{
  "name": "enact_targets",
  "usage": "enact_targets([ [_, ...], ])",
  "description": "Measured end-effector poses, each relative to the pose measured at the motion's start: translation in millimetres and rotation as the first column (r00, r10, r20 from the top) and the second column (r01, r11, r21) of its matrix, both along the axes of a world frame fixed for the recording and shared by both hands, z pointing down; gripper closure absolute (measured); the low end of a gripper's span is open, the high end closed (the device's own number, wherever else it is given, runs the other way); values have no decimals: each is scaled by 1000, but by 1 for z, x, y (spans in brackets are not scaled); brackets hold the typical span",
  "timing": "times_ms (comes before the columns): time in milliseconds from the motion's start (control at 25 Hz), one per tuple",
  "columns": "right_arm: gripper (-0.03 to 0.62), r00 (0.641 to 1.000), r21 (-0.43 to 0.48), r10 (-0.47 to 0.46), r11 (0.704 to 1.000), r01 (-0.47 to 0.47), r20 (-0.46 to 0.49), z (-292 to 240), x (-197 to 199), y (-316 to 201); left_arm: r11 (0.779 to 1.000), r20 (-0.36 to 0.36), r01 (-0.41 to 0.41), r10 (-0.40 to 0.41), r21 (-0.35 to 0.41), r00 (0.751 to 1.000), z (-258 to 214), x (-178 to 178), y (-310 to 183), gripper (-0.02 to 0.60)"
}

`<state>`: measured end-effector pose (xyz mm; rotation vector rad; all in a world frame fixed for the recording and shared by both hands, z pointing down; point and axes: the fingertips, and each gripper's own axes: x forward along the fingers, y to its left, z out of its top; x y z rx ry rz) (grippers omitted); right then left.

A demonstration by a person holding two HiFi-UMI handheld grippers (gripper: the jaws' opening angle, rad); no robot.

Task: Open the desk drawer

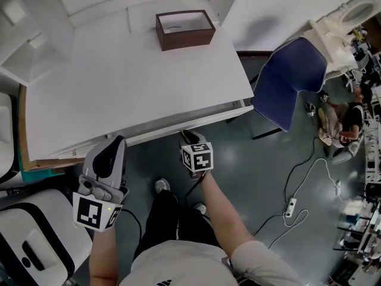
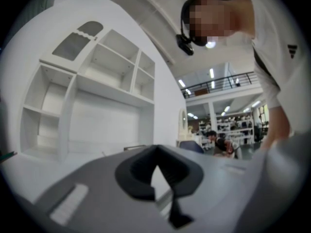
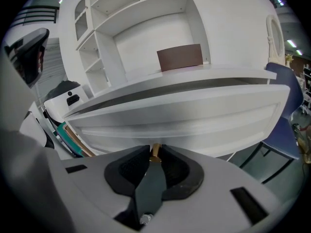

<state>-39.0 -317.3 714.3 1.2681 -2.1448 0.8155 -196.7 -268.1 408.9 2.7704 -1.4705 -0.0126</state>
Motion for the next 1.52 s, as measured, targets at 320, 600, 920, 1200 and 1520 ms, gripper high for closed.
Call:
enact_targets([
  [320, 519, 1000, -13, -11, 1000, 12, 11, 1, 7, 27, 1000, -7, 22, -21, 6, 1000, -6, 7, 13, 577],
  [600, 519, 1000, -29, -23, 999, 23, 13, 2, 14, 53, 999, -10, 33, -33, 12, 999, -10, 16, 27, 577],
  [920, 519, 999, -43, -36, 998, 36, 10, 2, 21, 83, 999, -14, 40, -39, 22, 999, -15, 25, 46, 577],
  [1200, 519, 999, -48, -44, 998, 44, 7, 2, 26, 103, 999, -17, 41, -41, 28, 999, -20, 33, 61, 577],
  [1520, 517, 998, -51, -59, 997, 59, 16, 2, 32, 120, 998, -17, 48, -47, 35, 999, -23, 41, 73, 577],
])
